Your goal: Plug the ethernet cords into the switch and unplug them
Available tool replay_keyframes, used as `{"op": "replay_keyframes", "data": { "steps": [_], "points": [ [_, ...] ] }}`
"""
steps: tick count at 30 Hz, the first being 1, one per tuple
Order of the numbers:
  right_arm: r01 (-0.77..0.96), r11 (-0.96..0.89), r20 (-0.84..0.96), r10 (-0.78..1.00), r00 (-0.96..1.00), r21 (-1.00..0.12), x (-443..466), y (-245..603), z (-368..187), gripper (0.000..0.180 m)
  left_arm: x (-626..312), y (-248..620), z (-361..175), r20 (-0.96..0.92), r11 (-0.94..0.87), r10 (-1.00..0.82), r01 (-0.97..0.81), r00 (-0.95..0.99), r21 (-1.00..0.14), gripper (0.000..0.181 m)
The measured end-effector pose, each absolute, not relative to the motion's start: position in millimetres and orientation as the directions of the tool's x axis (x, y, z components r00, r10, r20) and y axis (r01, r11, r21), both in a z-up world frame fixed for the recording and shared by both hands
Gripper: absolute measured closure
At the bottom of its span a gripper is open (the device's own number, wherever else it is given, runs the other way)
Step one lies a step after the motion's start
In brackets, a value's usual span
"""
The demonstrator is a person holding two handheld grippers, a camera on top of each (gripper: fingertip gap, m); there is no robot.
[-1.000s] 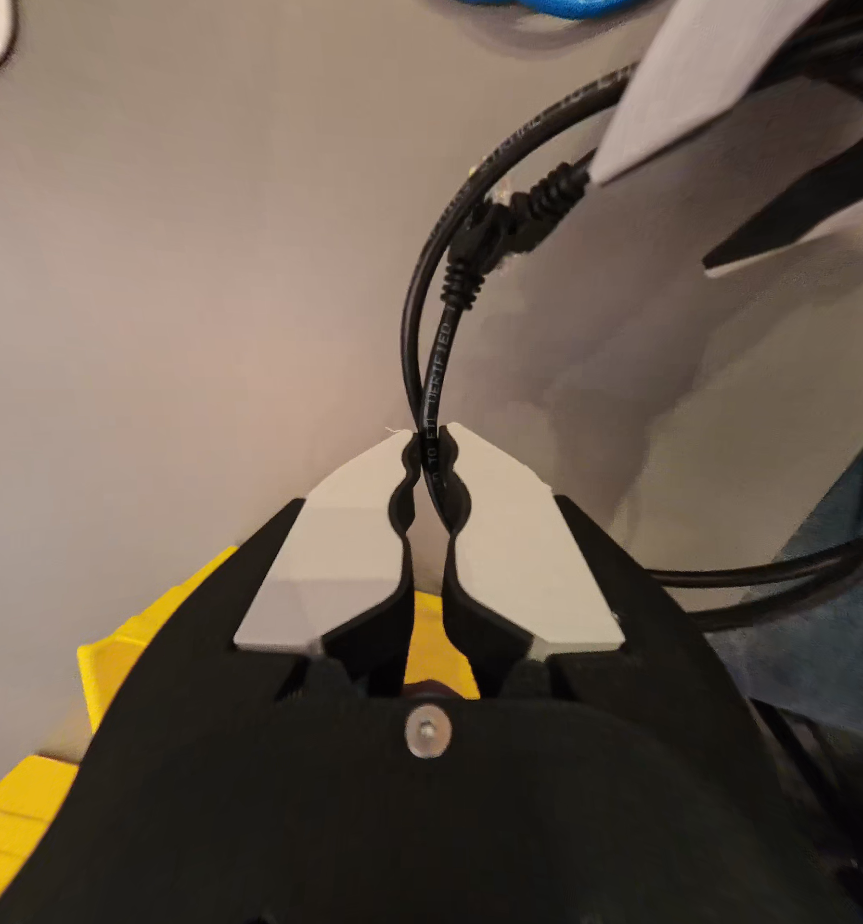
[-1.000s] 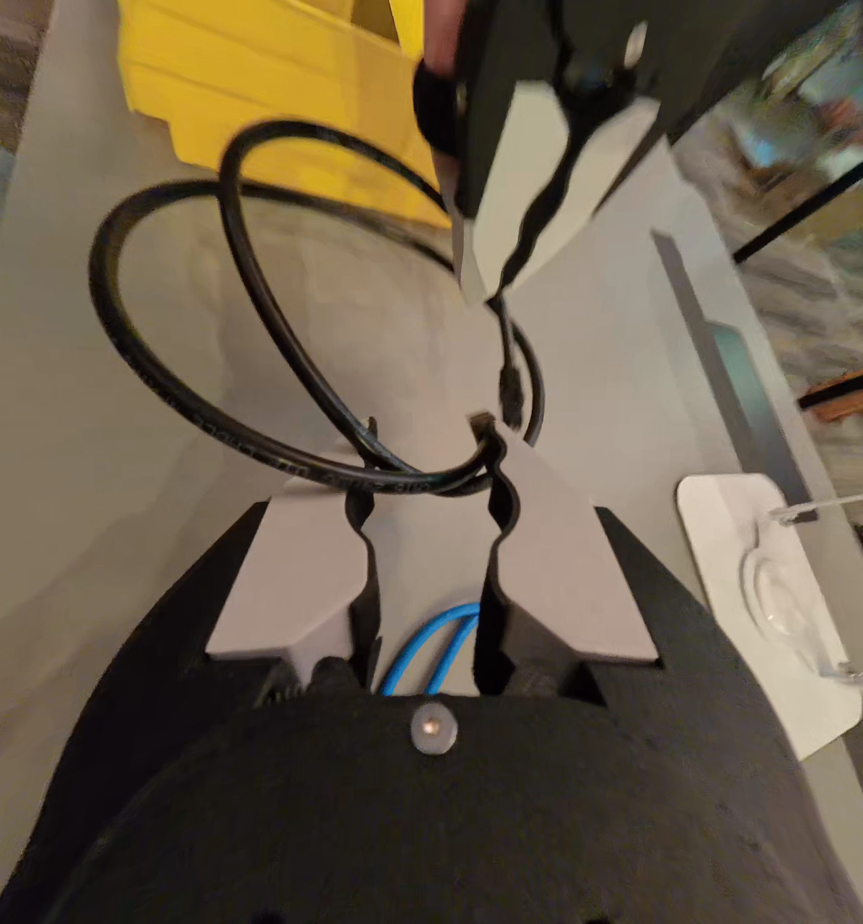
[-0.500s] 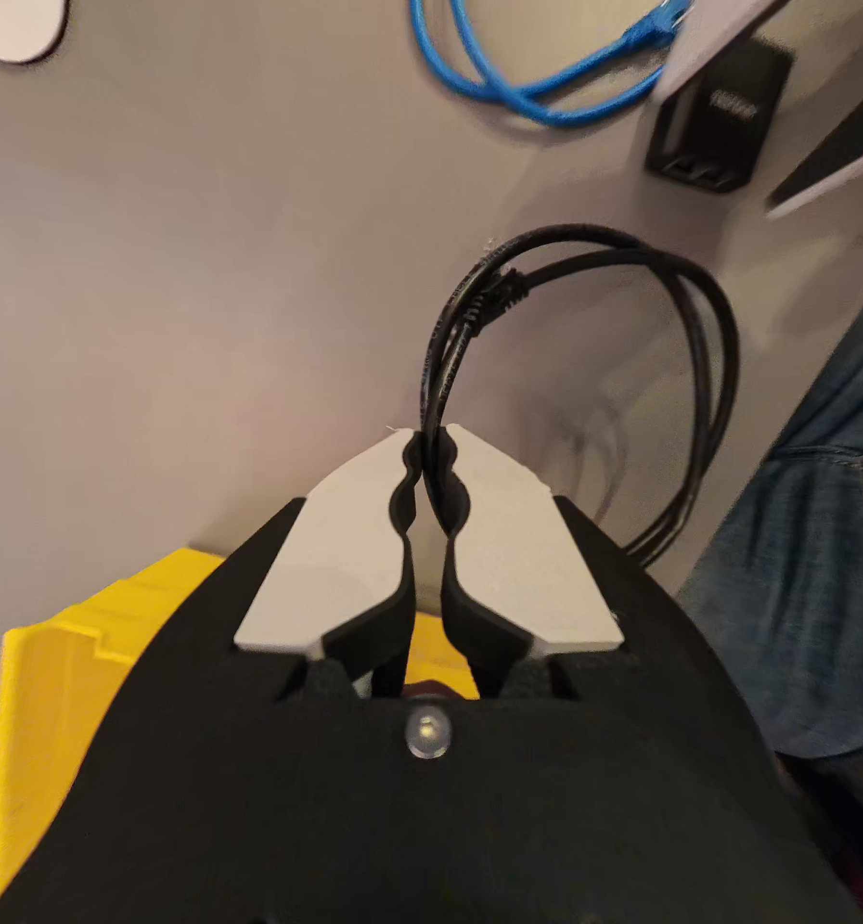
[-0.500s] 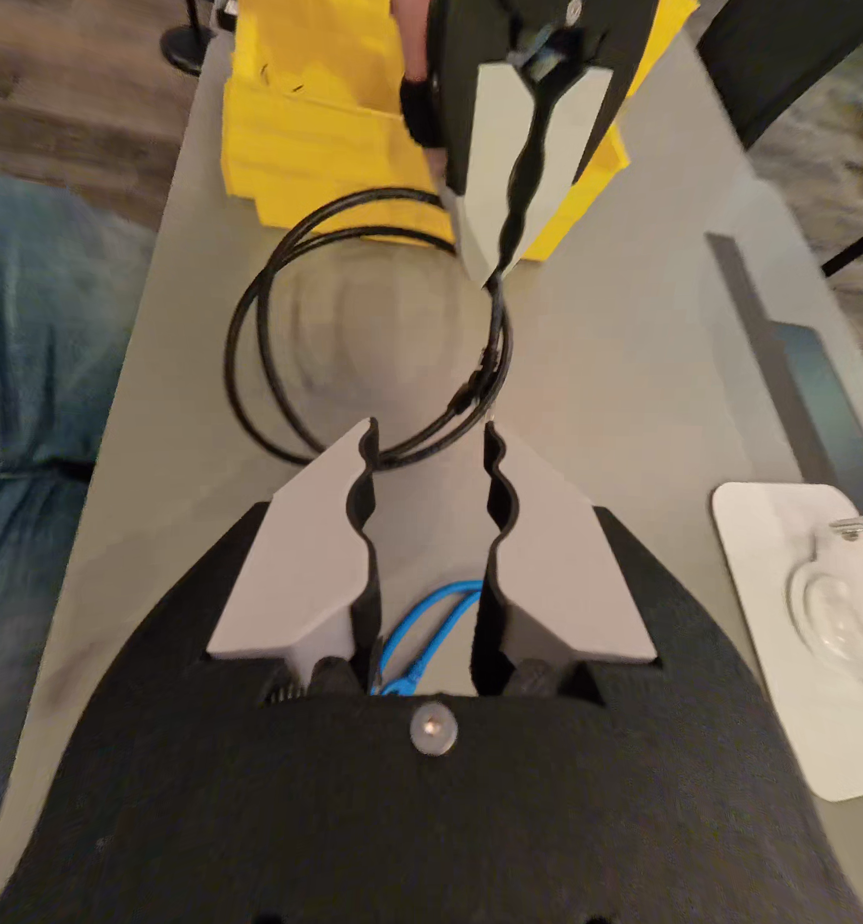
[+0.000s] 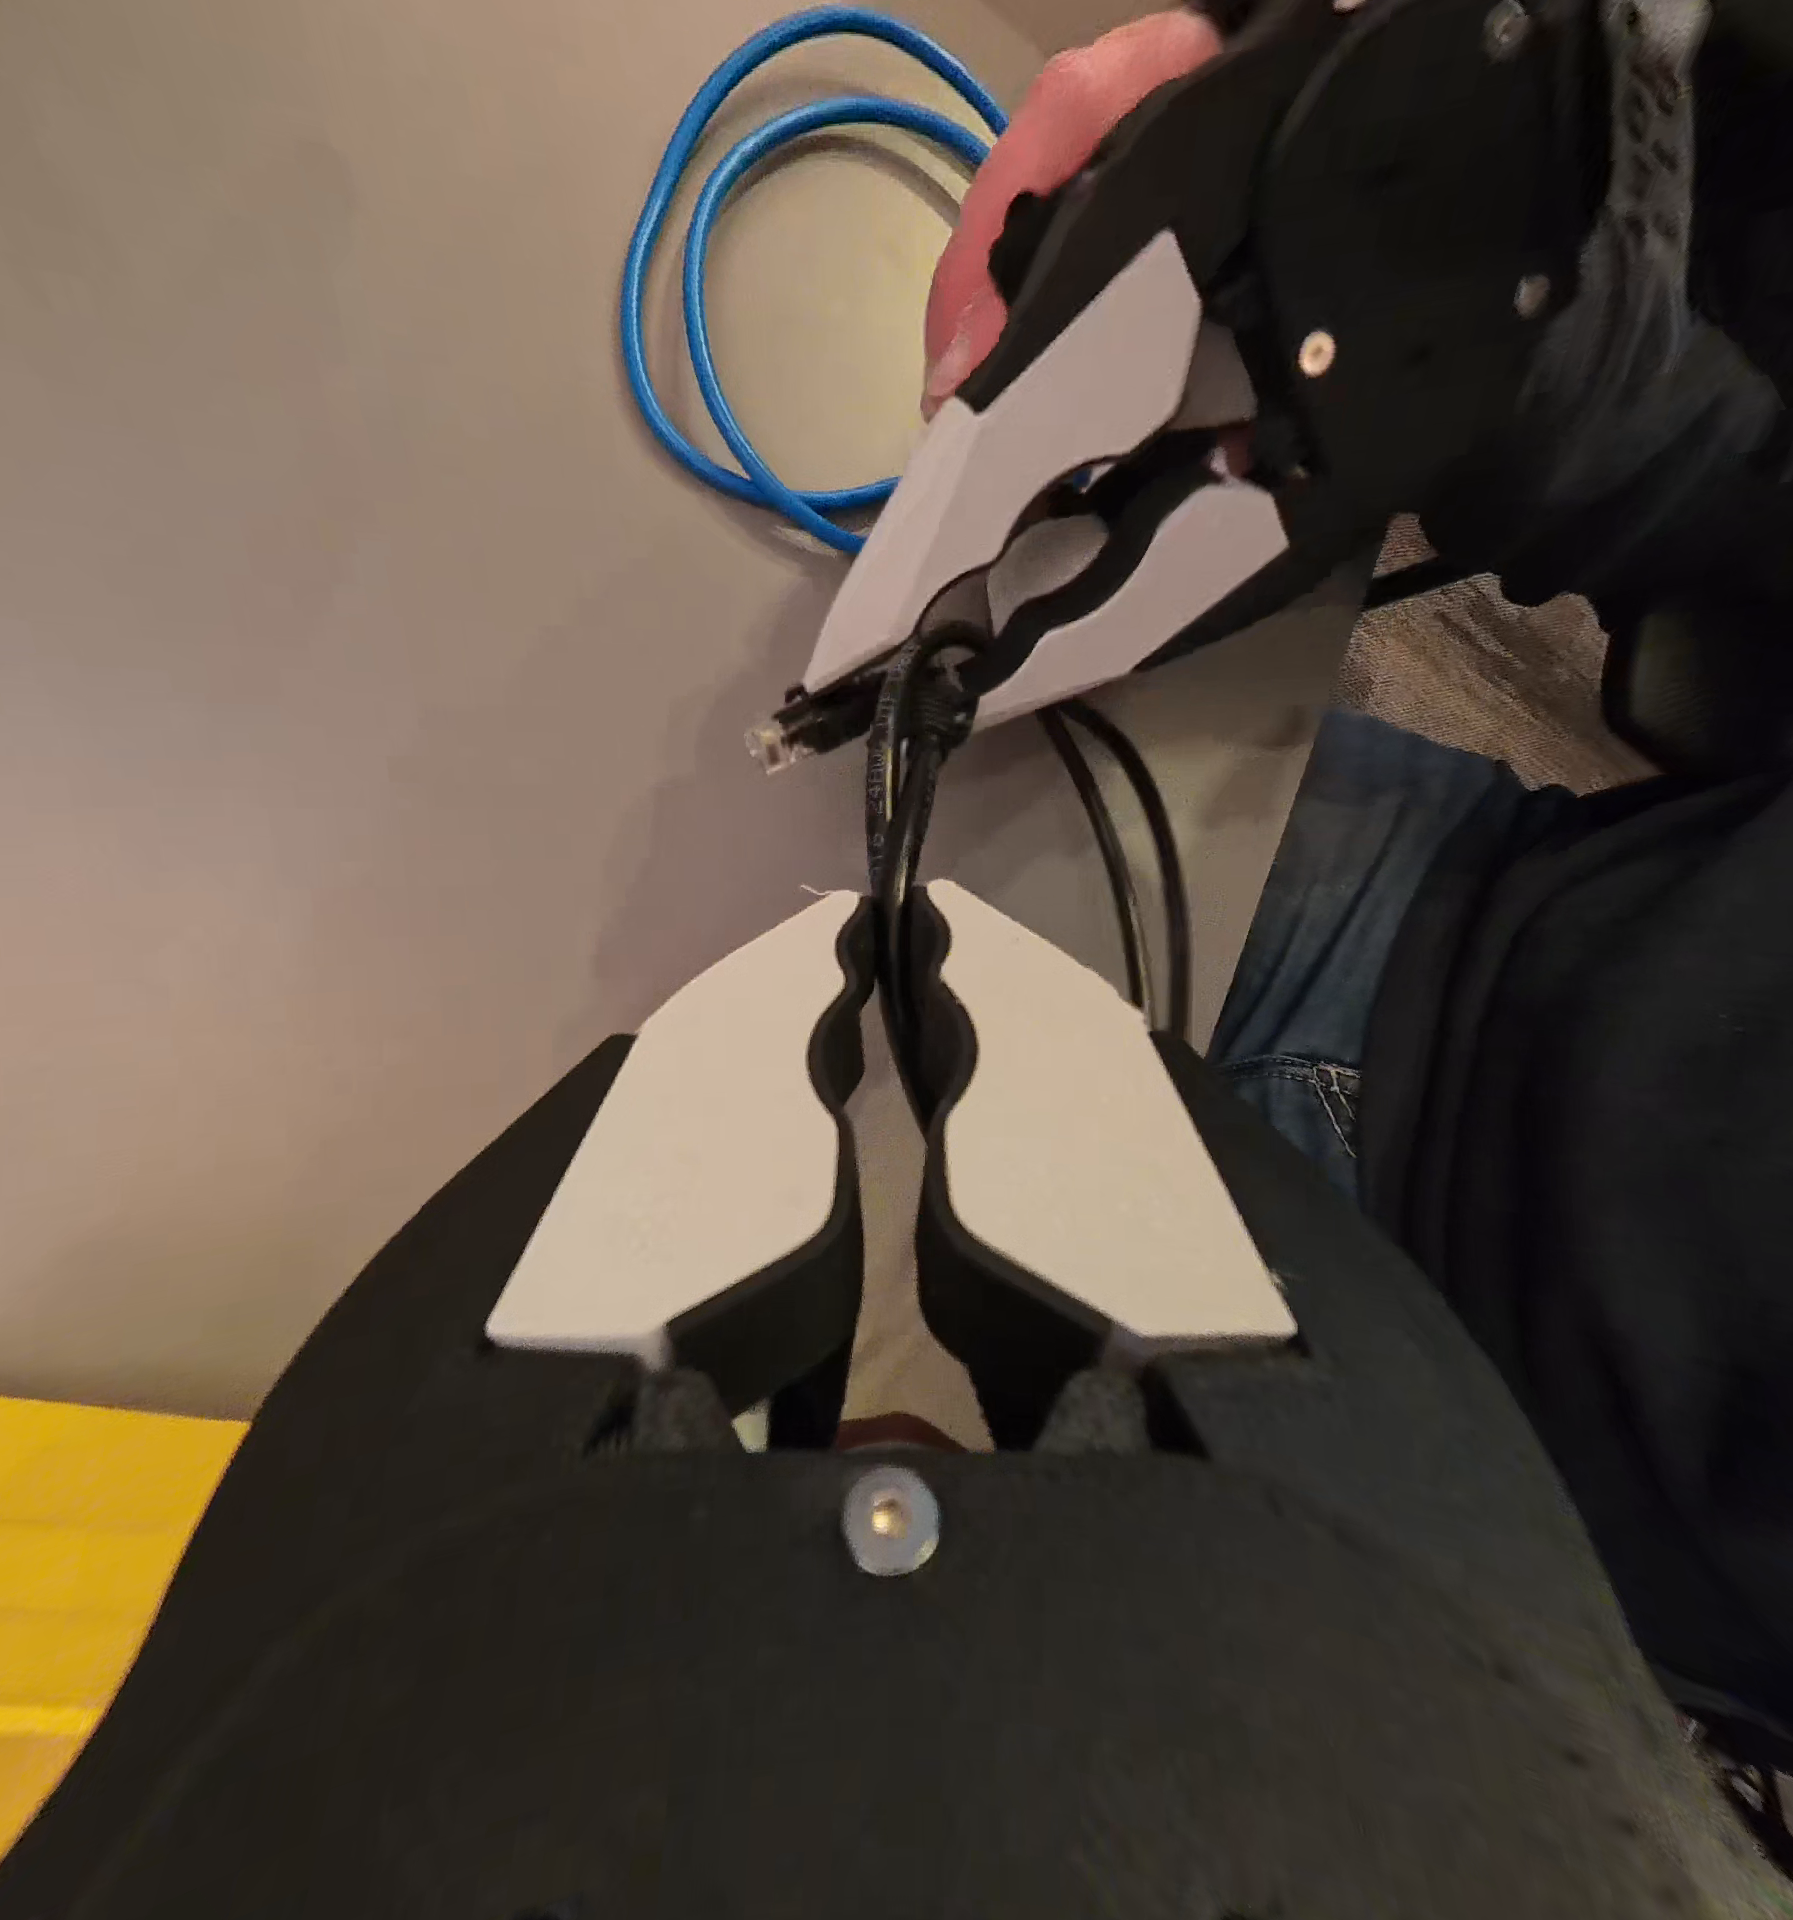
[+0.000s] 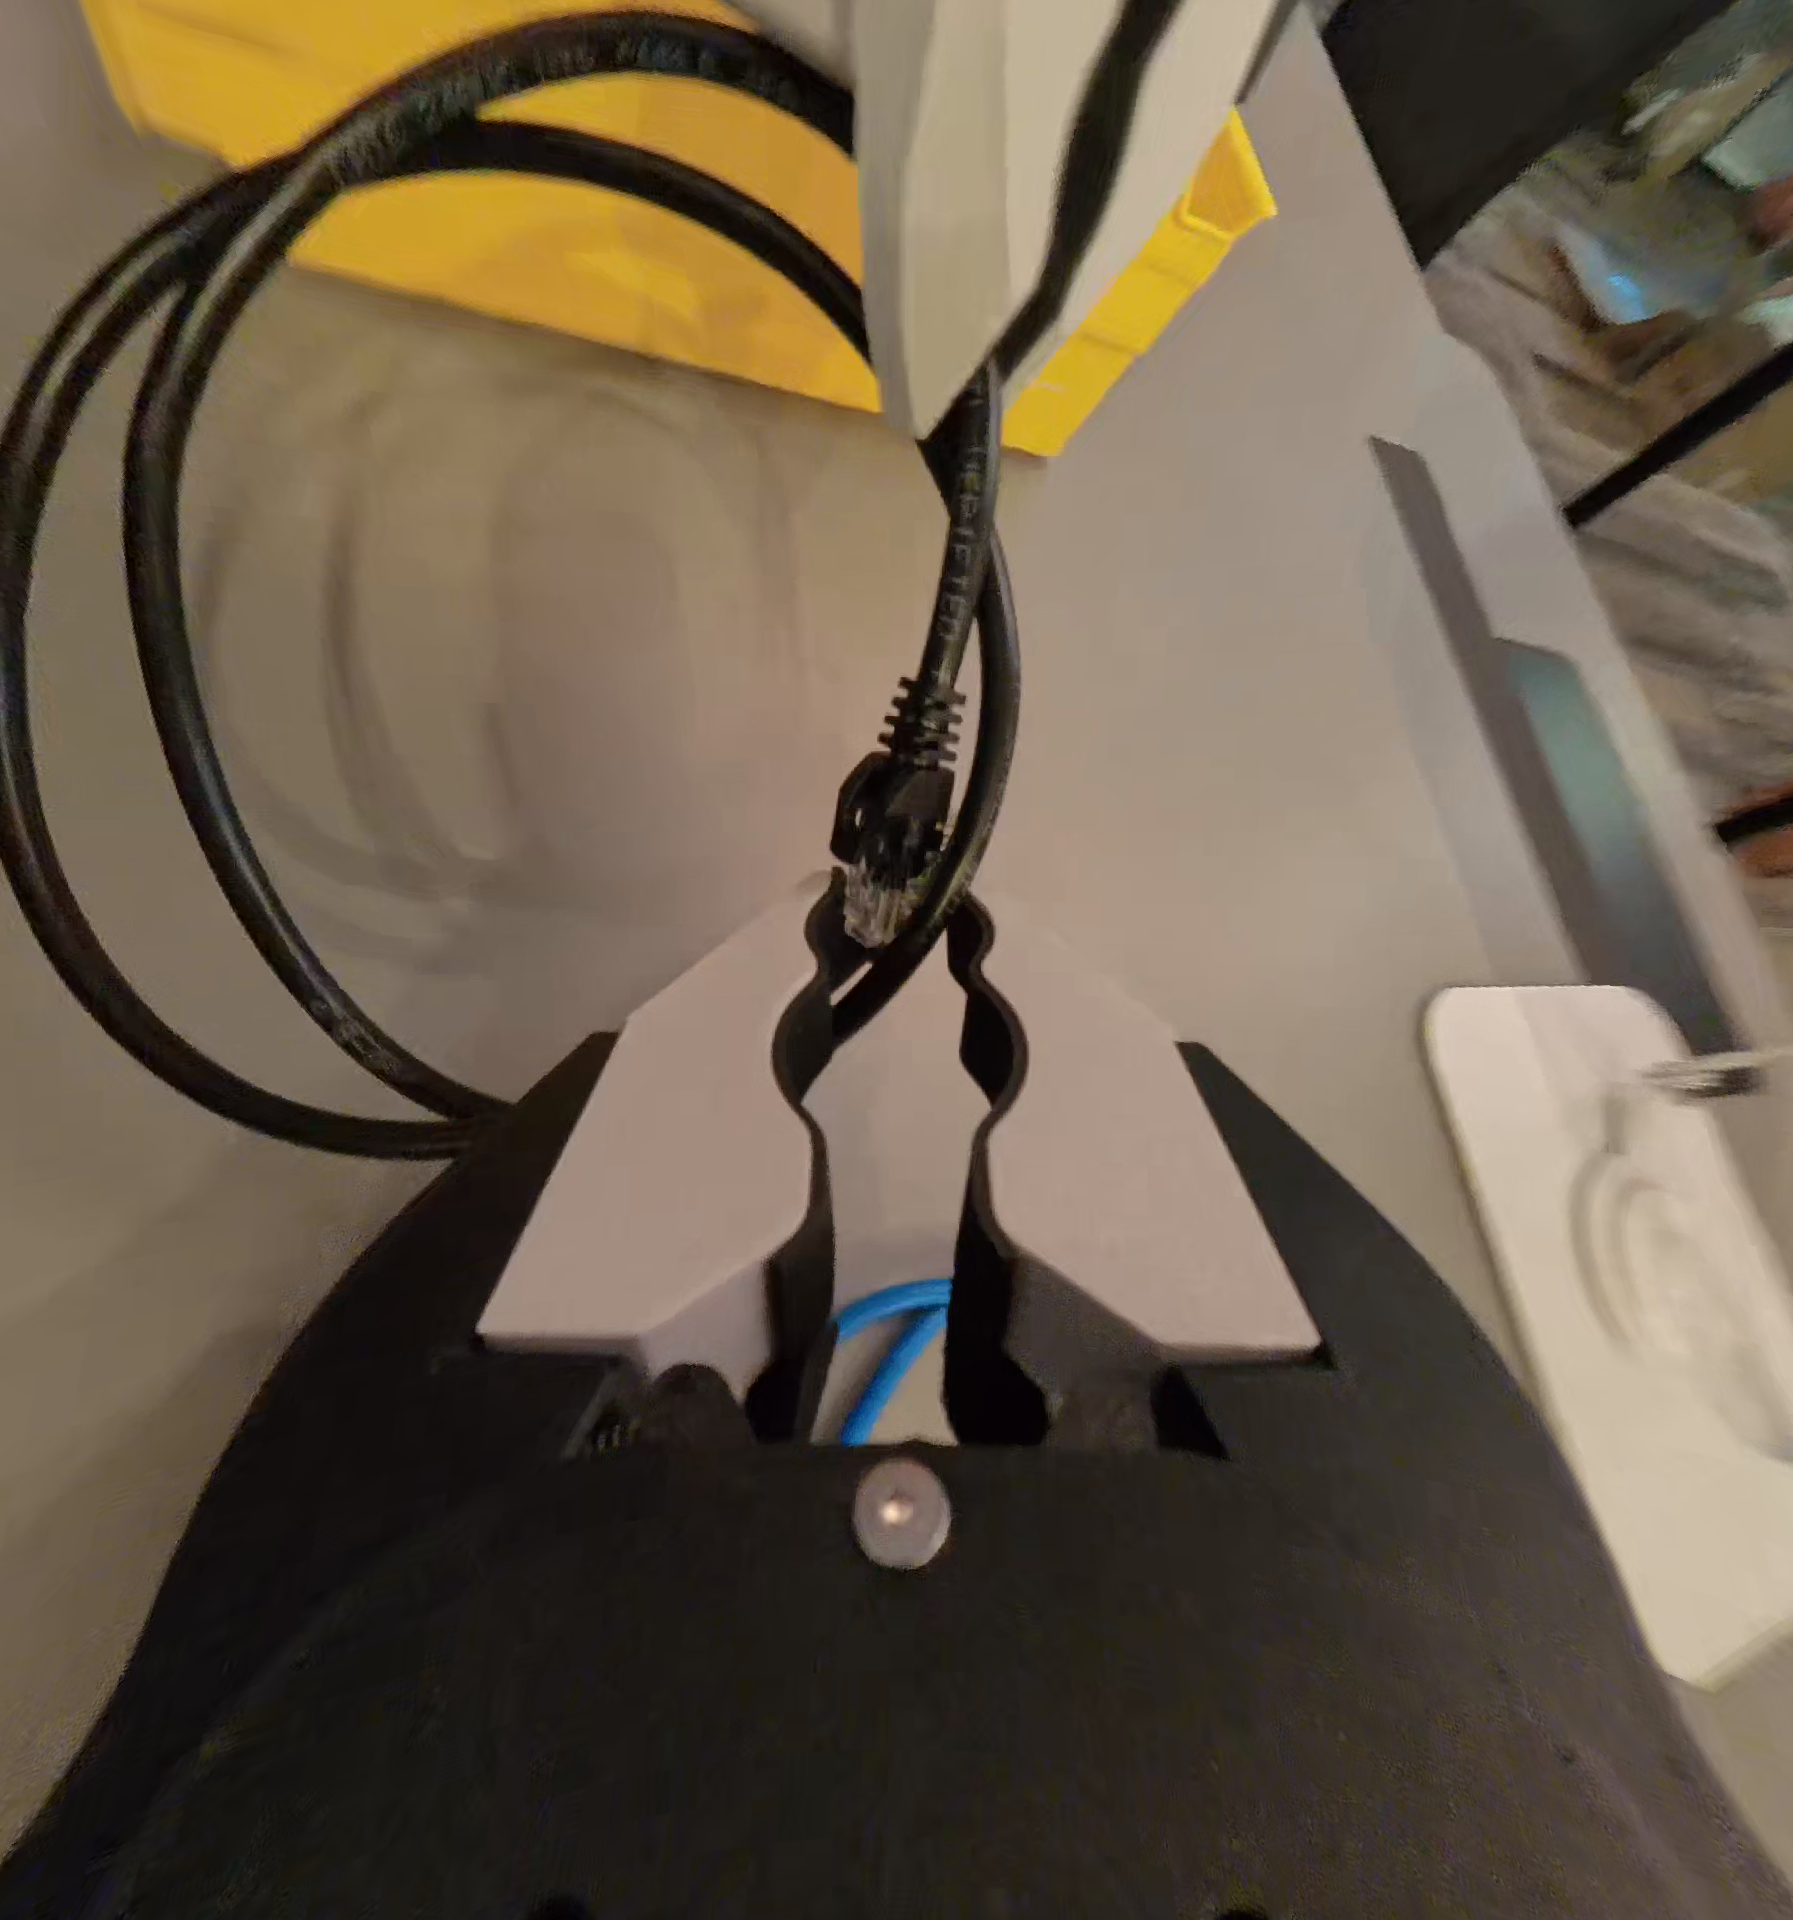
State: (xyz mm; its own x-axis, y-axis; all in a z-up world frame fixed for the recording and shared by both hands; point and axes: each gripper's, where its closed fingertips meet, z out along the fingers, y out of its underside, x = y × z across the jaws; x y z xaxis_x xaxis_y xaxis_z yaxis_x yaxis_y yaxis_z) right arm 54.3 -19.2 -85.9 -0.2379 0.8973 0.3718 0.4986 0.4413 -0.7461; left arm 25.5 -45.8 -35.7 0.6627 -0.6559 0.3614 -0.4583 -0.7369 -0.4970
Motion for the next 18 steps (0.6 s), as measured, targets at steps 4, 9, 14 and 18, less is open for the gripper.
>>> {"op": "replay_keyframes", "data": {
  "steps": [4, 9, 14, 18],
  "points": [
    [0.477, 0.213, 0.107, 0.965, -0.240, -0.853, 59, -19, -81, 0.168, 25, -49, -29, 0.317, -0.674, -0.716, -0.495, 0.623, -0.548, 0.175],
    [0.610, 0.030, -0.159, 0.954, -0.254, -0.791, 64, -23, -107, 0.170, 42, -60, -6, 0.325, -0.571, -0.803, -0.488, 0.500, -0.660, 0.175],
    [0.485, 0.014, -0.141, 0.949, -0.281, -0.874, 62, -25, -83, 0.151, 31, -54, -19, 0.405, -0.673, -0.715, -0.404, 0.570, -0.620, 0.175],
    [0.341, 0.198, 0.130, 0.968, -0.213, -0.919, 75, -9, -47, 0.134, 26, -51, -29, 0.485, -0.736, -0.655, -0.342, 0.580, -0.584, 0.175]
  ]
}}
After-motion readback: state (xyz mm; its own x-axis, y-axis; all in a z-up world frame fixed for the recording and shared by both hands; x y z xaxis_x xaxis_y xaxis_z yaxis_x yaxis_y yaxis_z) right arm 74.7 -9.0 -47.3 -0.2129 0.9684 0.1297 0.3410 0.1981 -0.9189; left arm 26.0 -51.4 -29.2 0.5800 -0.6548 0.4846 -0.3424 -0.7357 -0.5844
